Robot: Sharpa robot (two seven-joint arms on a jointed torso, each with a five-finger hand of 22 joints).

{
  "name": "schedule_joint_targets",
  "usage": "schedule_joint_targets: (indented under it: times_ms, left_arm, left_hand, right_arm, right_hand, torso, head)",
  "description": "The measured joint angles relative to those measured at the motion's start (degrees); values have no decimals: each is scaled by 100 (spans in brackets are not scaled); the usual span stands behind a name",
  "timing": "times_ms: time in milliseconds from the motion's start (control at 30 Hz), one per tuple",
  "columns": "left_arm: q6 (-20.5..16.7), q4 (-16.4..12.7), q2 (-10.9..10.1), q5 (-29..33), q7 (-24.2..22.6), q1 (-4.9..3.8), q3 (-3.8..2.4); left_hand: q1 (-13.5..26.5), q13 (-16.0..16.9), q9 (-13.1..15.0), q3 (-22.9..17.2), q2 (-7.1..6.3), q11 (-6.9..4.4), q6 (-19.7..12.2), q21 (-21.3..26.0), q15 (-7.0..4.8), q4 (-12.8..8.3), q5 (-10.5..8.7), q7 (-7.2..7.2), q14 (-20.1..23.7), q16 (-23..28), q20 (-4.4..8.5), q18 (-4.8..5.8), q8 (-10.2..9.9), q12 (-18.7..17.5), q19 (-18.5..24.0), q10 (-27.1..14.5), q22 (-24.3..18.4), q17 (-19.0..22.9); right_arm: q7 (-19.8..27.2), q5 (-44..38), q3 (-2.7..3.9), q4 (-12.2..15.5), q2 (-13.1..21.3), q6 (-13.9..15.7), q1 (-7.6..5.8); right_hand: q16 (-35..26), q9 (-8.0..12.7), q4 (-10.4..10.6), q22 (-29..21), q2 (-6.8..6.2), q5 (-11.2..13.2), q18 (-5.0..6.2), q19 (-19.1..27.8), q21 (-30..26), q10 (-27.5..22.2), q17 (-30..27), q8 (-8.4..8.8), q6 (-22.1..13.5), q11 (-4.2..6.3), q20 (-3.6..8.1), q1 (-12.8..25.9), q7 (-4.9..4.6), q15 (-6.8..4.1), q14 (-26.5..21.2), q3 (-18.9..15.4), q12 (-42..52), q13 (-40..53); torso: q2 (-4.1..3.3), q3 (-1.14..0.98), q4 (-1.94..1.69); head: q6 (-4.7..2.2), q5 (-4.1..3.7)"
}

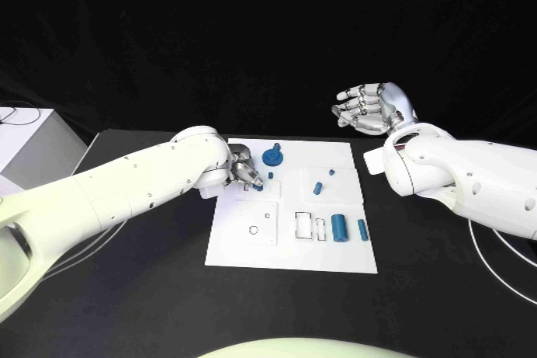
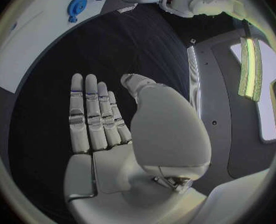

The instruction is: Assemble the parts on the task board

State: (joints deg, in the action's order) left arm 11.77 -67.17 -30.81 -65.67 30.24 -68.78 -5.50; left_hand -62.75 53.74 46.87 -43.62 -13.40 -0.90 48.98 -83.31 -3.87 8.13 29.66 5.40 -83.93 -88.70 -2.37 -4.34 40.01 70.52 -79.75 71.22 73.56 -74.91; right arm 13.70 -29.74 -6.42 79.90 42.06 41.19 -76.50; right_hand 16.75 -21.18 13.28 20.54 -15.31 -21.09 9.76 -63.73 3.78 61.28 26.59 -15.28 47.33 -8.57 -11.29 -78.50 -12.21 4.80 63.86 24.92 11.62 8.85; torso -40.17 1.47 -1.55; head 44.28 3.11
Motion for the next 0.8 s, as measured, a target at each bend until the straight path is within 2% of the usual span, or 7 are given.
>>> schedule_joint_targets:
  times_ms: [433,800]
  left_arm:
    - [4,14,19,1,-1,0,0]
    - [59,60,65,-3,9,-7,-3]
  left_hand:
    - [0,9,0,16,0,19,0,0,0,-16,33,0,0,0,0,0,-7,0,0,18,7,0]
    - [86,53,0,111,86,-2,30,0,1,-111,30,-30,0,-44,0,0,-9,39,0,102,15,0]
  right_arm:
    - [-4,0,0,-1,-3,0,2]
    - [-8,-1,-1,-2,-8,-1,3]
  right_hand:
    - [0,0,0,0,0,0,0,0,0,0,0,0,1,0,0,0,1,0,0,0,0,0]
    - [0,0,0,-20,1,0,0,0,0,0,-7,0,3,0,0,47,3,0,0,0,0,-11]
  torso:
    - [-2,-2,1]
    - [-1,-5,0]
  head:
    - [3,-1]
    - [27,-1]
